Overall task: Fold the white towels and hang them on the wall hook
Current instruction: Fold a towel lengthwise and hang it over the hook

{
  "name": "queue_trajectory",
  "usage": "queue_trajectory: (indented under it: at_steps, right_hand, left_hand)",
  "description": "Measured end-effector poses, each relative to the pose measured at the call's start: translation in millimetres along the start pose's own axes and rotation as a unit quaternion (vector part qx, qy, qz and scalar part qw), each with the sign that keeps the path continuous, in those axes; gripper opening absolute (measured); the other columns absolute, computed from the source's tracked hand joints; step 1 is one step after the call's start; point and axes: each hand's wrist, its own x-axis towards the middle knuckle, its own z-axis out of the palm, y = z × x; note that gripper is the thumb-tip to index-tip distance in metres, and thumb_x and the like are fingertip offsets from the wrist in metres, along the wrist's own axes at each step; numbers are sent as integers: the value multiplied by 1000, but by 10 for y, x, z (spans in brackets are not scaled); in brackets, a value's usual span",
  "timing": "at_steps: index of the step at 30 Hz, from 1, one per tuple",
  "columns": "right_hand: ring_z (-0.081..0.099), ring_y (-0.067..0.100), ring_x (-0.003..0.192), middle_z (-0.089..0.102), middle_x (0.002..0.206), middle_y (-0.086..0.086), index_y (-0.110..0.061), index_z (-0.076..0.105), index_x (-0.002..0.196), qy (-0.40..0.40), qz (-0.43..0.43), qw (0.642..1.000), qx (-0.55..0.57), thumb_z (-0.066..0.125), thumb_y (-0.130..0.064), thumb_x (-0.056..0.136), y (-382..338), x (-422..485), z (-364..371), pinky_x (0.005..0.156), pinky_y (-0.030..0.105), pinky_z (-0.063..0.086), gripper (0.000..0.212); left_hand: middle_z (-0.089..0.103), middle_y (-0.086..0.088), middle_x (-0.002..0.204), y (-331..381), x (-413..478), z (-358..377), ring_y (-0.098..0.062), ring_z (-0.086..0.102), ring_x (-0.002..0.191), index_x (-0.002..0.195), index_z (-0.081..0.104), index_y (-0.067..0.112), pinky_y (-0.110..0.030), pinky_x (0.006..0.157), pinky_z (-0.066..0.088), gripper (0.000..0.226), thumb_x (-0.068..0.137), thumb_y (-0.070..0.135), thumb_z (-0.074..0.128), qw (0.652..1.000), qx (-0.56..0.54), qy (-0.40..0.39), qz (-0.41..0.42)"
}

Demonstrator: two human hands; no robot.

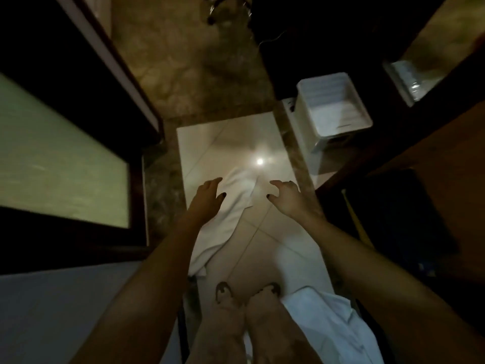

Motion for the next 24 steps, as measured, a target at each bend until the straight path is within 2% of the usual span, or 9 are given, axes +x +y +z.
queue_trajectory:
  at_steps: [5,11,15,18,21,24]
  right_hand:
    - [25,34,141,43,147,14,-20,39,147,-126,-17,991,-45,56,-34,96,-179,309,1092,112,42,30,55]
    - [28,33,139,44,146,13,-17,40,146,-210,-75,972,-72,57,-30,96,-235,755,2529,107,38,30,54]
    - [27,32,140,44,147,10,-17,39,146,-263,-109,952,-113,56,-30,96,-145,1147,3505,109,40,29,54]
    - [37,32,133,49,142,12,-16,43,144,-280,-144,940,-136,56,-28,96,-5,1486,4257,104,40,34,51]
    - [42,33,128,52,139,14,-11,46,141,-299,-184,924,-152,57,-26,96,141,1839,5014,104,38,34,49]
    - [37,31,135,46,146,13,-11,40,146,-296,-209,918,-162,57,-27,97,251,2177,5704,110,41,33,54]
  left_hand:
    - [46,-15,139,-925,-405,455,-31,43,128,140,41,9,-35,105,32,46,97,21,51,993,-63,-38,-92]
    - [46,-15,140,-2163,-876,1227,-30,45,127,139,43,10,-39,105,37,48,95,23,56,961,-149,-75,-220]
    - [50,-15,136,-2888,-976,1972,-30,48,124,136,47,8,-26,95,37,42,96,16,54,941,-196,-59,-270]
    - [45,-17,141,-3393,-820,2597,-32,45,128,141,41,4,-35,108,35,45,98,13,50,921,-241,-84,-295]
    - [51,-20,133,-3954,-574,3216,-35,51,120,135,47,4,-46,101,43,41,97,17,52,908,-270,-94,-305]
    - [45,-19,141,-4468,-380,3812,-32,45,128,138,43,5,-45,107,38,47,96,20,55,891,-306,-42,-332]
